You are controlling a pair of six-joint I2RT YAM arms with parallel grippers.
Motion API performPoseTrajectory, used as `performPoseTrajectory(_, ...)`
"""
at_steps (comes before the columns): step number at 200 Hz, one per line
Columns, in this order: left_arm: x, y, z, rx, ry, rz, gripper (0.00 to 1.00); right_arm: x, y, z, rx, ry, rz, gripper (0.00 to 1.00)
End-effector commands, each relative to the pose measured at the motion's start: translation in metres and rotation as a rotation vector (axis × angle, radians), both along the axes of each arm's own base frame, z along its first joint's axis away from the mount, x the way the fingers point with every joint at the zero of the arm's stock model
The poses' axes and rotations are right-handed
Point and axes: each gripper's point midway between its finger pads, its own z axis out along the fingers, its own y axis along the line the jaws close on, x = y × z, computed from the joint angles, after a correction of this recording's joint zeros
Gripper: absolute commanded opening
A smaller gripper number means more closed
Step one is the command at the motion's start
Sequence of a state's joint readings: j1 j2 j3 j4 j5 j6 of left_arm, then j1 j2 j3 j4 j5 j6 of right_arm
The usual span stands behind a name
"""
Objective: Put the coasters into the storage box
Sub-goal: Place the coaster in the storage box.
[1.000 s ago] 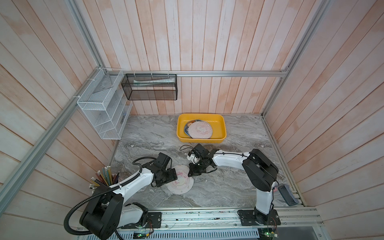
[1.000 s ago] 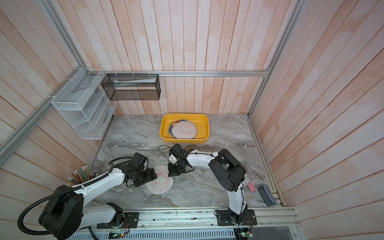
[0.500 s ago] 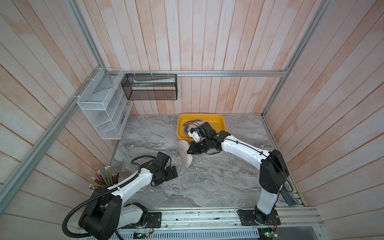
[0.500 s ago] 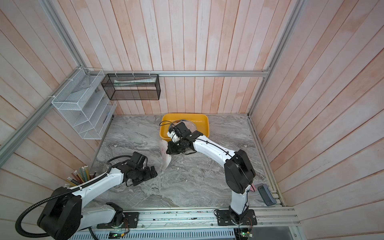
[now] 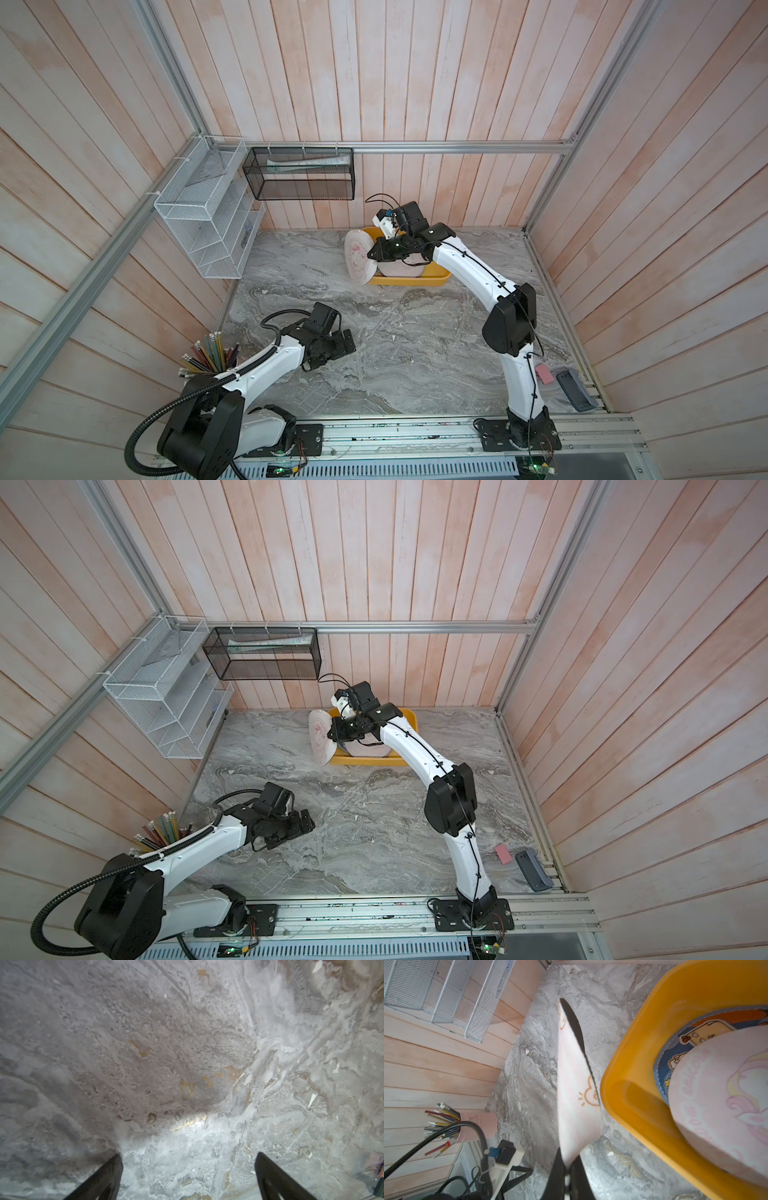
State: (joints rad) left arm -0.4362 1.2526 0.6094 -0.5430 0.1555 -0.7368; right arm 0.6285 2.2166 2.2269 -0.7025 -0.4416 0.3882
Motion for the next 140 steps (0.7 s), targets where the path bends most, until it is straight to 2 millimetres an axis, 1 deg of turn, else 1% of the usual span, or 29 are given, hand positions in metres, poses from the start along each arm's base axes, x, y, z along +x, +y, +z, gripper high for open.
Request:
performPoseTrajectory(1, 0.004, 0.001, 0.003, 0.001, -0.023, 0.003, 1.00, 0.024, -0.022, -0.013, -0.054, 0.010, -0.046, 0.00)
performPoseTrajectory(13, 0.004, 0.002, 0.004, 0.001, -0.025, 0.005, 1.00, 0.036, -0.032, -0.018, -0.058, 0.013, -0.069, 0.00)
performPoseTrajectory(34, 0.004, 0.002, 0.003, 0.002, -0.023, 0.006, 1.00, 0.057, -0.056, -0.033, -0.070, 0.031, -0.119, 0.00)
performPoseTrajectory(61, 0.005, 0.001, 0.003, 0.001, -0.024, 0.004, 1.00, 0.075, -0.091, -0.061, -0.083, 0.076, -0.181, 0.00)
performPoseTrajectory(76, 0.006, 0.001, 0.003, 0.001, -0.024, 0.003, 1.00, 0.081, -0.108, -0.079, -0.092, 0.107, -0.209, 0.00)
performPoseTrajectory(104, 0.010, 0.001, 0.006, 0.005, -0.037, 0.002, 1.00, 0.085, -0.138, -0.112, -0.133, 0.169, -0.250, 0.00)
performPoseTrajectory(113, 0.011, 0.001, 0.007, 0.008, -0.040, 0.002, 1.00, 0.086, -0.147, -0.118, -0.150, 0.175, -0.269, 0.00)
performPoseTrajectory(124, 0.014, 0.002, 0.009, 0.015, -0.049, 0.003, 1.00, 0.087, -0.157, -0.123, -0.172, 0.178, -0.288, 0.02)
performPoseTrajectory(133, 0.016, 0.003, 0.011, 0.023, -0.057, 0.001, 1.00, 0.088, -0.165, -0.126, -0.190, 0.178, -0.307, 0.06)
performPoseTrajectory(140, 0.018, 0.004, 0.013, 0.030, -0.064, 0.001, 1.00, 0.088, -0.170, -0.126, -0.197, 0.180, -0.316, 0.12)
